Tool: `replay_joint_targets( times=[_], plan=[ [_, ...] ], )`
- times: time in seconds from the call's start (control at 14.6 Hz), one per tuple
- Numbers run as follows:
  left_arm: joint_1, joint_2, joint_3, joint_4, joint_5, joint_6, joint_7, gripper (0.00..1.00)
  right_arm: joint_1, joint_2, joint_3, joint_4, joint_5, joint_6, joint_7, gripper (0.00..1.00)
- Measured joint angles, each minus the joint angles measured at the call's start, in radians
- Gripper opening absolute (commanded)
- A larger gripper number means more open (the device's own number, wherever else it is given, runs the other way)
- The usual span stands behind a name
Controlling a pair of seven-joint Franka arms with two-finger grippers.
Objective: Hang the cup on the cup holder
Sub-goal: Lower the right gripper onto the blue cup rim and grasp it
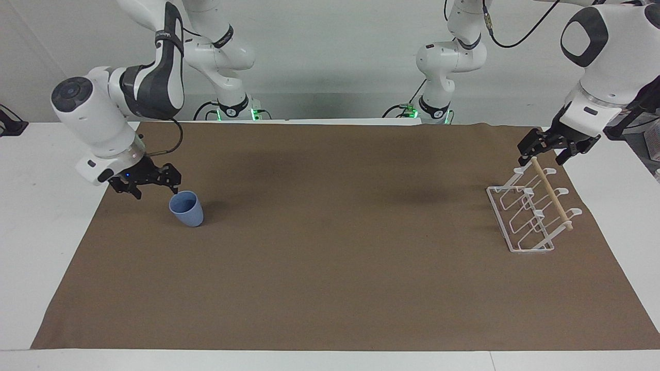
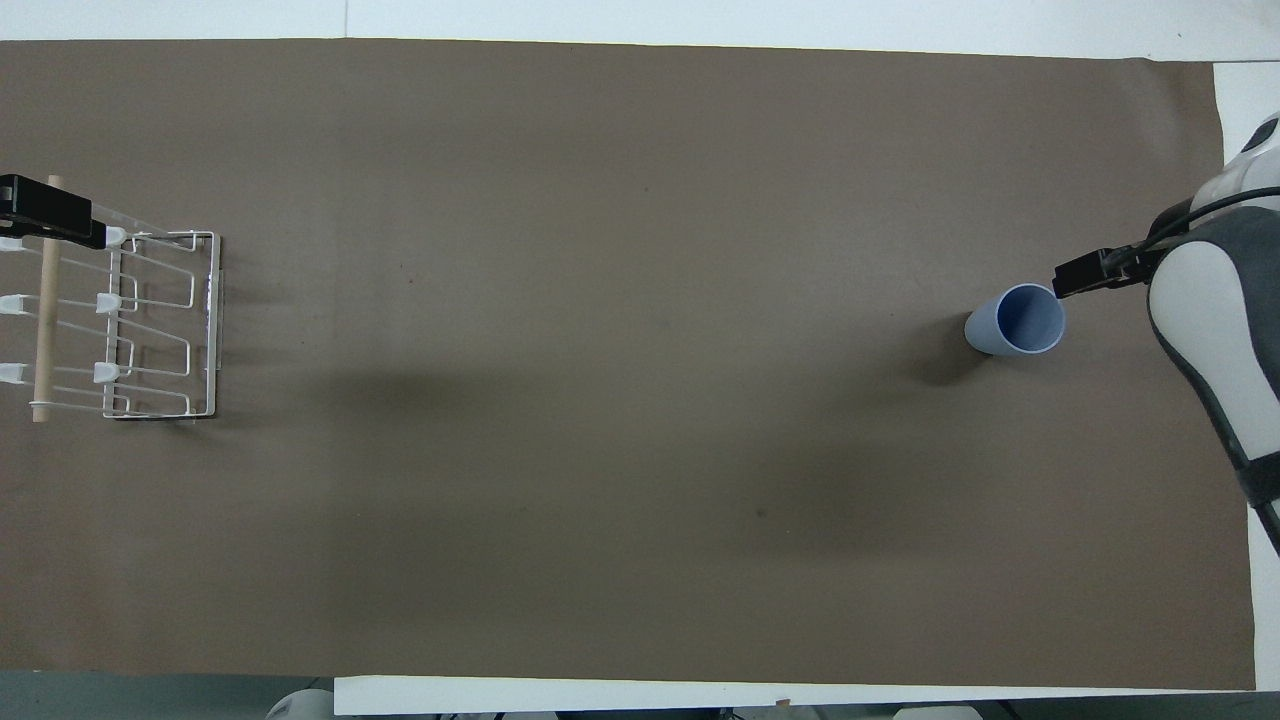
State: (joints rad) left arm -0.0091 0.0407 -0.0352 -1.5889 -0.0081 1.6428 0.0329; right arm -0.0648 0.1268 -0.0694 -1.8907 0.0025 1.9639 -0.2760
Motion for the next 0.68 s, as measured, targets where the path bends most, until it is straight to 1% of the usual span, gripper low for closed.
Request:
replay_joint_targets(
  times=[0.34, 0.41, 0.55, 0.68],
  plan=[
    [0.0, 0.0, 0.0, 0.0, 0.0, 0.0, 0.0, 1.0, 0.0, 0.013, 0.0, -0.105, 0.004, 0.111, 0.0, 0.89],
    [0.0, 0.0, 0.0, 0.0, 0.0, 0.0, 0.0, 1.0, 0.0, 0.014, 0.0, -0.122, 0.004, 0.133, 0.0, 0.85],
    [0.0, 0.0, 0.0, 0.0, 0.0, 0.0, 0.0, 1.0, 0.0, 0.02, 0.0, -0.147, 0.004, 0.161, 0.0, 0.71],
    [0.0, 0.0, 0.0, 0.0, 0.0, 0.0, 0.0, 1.0, -0.001, 0.031, 0.0, -0.156, 0.004, 0.169, 0.0, 0.61]
  ],
)
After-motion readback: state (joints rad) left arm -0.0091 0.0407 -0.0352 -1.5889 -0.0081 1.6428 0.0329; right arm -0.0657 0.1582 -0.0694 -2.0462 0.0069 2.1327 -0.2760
